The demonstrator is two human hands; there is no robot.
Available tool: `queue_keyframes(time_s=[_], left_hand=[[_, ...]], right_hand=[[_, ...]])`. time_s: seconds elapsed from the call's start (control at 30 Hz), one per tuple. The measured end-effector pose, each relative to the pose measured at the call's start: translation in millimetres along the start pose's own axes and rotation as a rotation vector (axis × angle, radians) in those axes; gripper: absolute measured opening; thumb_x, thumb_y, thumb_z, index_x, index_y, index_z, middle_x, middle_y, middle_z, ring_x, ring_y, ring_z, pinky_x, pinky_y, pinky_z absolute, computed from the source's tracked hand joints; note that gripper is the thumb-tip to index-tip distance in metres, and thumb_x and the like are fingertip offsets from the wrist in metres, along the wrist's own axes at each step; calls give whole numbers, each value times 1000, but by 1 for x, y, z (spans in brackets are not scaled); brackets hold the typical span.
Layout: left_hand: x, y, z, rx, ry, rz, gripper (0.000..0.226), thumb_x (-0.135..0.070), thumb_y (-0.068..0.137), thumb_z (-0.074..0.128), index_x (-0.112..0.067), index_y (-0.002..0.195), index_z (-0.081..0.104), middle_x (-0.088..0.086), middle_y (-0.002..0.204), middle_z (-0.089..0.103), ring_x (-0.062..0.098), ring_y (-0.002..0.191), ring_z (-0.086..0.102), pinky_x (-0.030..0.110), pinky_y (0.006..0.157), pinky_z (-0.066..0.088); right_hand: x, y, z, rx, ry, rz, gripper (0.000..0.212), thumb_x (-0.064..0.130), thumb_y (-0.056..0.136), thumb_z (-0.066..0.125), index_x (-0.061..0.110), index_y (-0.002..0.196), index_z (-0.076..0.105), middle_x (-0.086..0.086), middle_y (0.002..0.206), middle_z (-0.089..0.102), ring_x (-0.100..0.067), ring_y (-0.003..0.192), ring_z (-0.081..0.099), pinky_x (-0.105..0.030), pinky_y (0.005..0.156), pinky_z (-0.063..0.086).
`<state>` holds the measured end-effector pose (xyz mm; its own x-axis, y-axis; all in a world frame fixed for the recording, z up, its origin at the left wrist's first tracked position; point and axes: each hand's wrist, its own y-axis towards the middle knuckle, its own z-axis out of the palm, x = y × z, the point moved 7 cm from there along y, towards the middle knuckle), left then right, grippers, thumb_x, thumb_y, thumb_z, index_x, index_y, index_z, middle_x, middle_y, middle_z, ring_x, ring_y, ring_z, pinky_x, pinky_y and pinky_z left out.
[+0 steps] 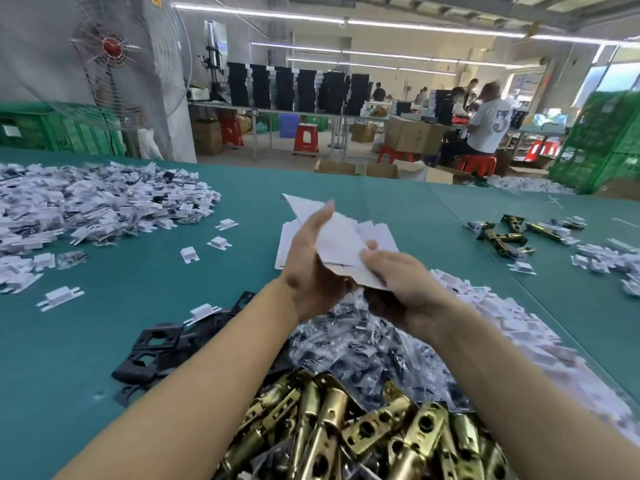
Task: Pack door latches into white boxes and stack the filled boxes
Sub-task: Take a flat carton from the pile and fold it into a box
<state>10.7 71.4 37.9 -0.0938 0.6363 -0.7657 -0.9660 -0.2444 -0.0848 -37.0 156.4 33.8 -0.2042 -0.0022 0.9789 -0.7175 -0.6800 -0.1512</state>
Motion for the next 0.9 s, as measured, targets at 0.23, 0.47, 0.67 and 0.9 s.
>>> queue_keyframes(time_s=[0.23, 0.47, 0.67, 0.9], left_hand=[[-2, -61, -10, 39, -166, 68, 79, -69, 78, 62, -4, 123, 58, 20, 122, 59, 33, 114, 56, 50, 108, 45], [-3, -78, -10, -1, -38, 18, 88, -80, 77, 57, -8, 127, 68, 20, 140, 57, 32, 130, 55, 50, 108, 44], [10, -81, -1, 35, 11, -59, 76, -76, 81, 56, -9, 115, 70, 14, 116, 68, 33, 109, 66, 48, 91, 55], [-4, -88, -26, -138, 196, 98, 61, -49, 84, 61, -3, 124, 66, 22, 119, 69, 37, 108, 68, 47, 93, 55]], right_hand=[[2, -63, 23, 41, -682, -302, 37, 48, 95, 58, 14, 82, 59, 11, 63, 58, -5, 52, 49, -28, 52, 37], [25, -104, 39, -128, -1140, -812, 54, 39, 86, 67, 31, 135, 48, 17, 115, 48, 6, 87, 54, -16, 67, 42], [25, -109, 62, -60, -1178, -899, 56, 37, 96, 45, 23, 150, 39, -6, 136, 56, -33, 98, 64, -47, 75, 56], [24, -101, 50, -138, -923, -722, 49, 8, 86, 43, 31, 129, 50, -6, 115, 66, -24, 97, 62, -41, 80, 53]])
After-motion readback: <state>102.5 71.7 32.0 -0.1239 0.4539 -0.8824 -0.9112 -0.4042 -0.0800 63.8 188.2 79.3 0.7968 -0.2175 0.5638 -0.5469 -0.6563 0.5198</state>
